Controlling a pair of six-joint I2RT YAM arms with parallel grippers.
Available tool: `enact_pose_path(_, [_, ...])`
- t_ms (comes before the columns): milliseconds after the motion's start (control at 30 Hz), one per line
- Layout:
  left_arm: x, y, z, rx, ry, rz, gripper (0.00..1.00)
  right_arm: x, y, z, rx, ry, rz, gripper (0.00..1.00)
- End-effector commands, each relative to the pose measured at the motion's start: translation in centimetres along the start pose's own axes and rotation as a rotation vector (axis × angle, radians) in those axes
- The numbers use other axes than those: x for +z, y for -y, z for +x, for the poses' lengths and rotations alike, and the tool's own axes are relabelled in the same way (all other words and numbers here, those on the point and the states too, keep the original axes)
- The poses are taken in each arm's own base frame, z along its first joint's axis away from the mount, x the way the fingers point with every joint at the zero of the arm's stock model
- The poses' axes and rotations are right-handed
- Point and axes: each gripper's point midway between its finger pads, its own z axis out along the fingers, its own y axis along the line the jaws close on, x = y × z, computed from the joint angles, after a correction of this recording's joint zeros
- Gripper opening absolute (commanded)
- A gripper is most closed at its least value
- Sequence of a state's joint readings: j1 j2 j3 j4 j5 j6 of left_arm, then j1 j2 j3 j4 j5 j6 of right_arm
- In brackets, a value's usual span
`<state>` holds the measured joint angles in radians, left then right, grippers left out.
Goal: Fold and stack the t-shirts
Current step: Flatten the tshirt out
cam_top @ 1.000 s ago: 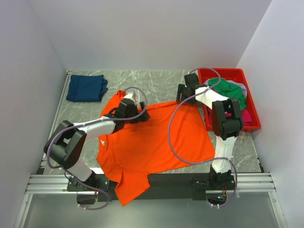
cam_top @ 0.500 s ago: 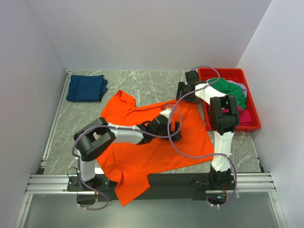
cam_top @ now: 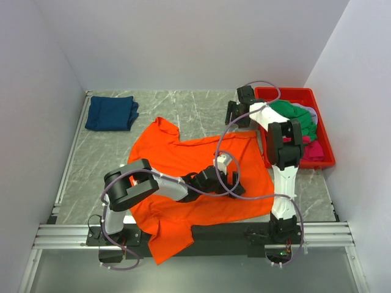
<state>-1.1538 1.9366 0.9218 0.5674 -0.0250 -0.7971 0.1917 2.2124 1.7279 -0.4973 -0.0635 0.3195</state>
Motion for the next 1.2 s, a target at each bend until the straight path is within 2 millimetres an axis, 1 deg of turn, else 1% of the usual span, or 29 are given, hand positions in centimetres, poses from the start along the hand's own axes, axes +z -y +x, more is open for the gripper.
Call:
enact_pose_path(0, [-1.6,-2.8,6.3,-0.055,-0.163,-0.083,0.99,-2.6,-0.2,-2.3,-0.008,0.072,-0.004,0.72])
enact_pose_path(33, [-1.7,-3.0,6.4,-0.055,-0.169,-0.092,0.99,-3.6,-0.2,-1.8,-0.005,0.077,-0.009,0.72])
enact_pose_path(67, [-1.7,-3.0,6.4,-0.053,-0.172,-0.095,0.99,-4.2,-0.2,-1.7,-0.004,0.087,-0.016,0.72])
enact_pose_path(100, [-1.6,-3.3,6.1,-0.034,-0.155,-0.115,0.99,-4.7,-0.3,-1.6,-0.004,0.101,-0.019,0.72])
enact_pose_path(133, [-1.4,-3.1,5.5,-0.028,-0.145,-0.118,0.99,-5.8,0.1,-1.0,0.000,0.105,-0.017,0.72])
enact_pose_path(200, [-1.4,-3.6,5.2,0.001,-0.141,-0.155,0.99,-7.0,0.4,-0.5,0.002,0.124,-0.010,0.72])
enact_pose_path(233, [-1.2,-3.2,4.4,0.011,-0.125,-0.157,0.99,-8.1,0.7,0.3,0.006,0.129,-0.009,0.72])
enact_pose_path(300, [-1.3,-3.6,4.0,0.034,-0.114,-0.189,0.99,-9.2,0.8,0.9,0.008,0.142,-0.015,0.72])
enact_pose_path(333, [-1.1,-3.2,3.2,0.041,-0.096,-0.187,0.99,-9.9,1.0,1.7,0.012,0.142,-0.019,0.72])
enact_pose_path(400, [-1.1,-3.2,2.9,0.052,-0.093,-0.198,0.99,-10.4,0.8,2.5,0.012,0.133,-0.042,0.72])
enact_pose_path(433, [-1.0,-2.9,2.5,0.054,-0.083,-0.192,0.99,-10.3,0.9,3.0,0.014,0.121,-0.039,0.72])
enact_pose_path(467, [-1.0,-2.8,2.6,0.055,-0.084,-0.191,0.99,-10.1,1.0,3.3,0.017,0.112,-0.040,0.73])
enact_pose_path(533, [-0.9,-2.7,2.4,0.050,-0.080,-0.185,0.99,-9.3,0.9,4.5,0.013,0.067,-0.056,0.73])
enact_pose_path(600, [-1.1,-2.8,2.6,0.041,-0.082,-0.184,0.99,-8.7,0.4,5.0,0.012,0.051,-0.082,0.73])
enact_pose_path(633, [-1.1,-2.6,2.5,0.038,-0.078,-0.179,0.99,-8.3,0.5,5.5,0.019,0.032,-0.085,0.73])
enact_pose_path(700, [-1.3,-2.8,2.7,0.031,-0.080,-0.184,0.99,-7.6,0.5,5.9,0.025,0.017,-0.085,0.73])
enact_pose_path(900, [-1.7,-2.7,2.5,0.028,-0.075,-0.178,0.99,-6.3,0.3,6.1,0.040,-0.024,-0.086,0.72])
enact_pose_path(967, [-1.8,-2.6,2.5,0.030,-0.074,-0.176,0.99,-5.9,0.1,5.8,0.042,-0.032,-0.089,0.72])
enact_pose_path(1000, [-2.1,-2.6,2.5,0.022,-0.073,-0.173,0.99,-5.1,-0.1,5.6,0.048,-0.043,-0.093,0.72])
enact_pose_path(1167, [-2.4,-2.7,2.8,0.011,-0.078,-0.166,0.99,-4.1,0.0,5.5,0.054,-0.064,-0.084,0.72])
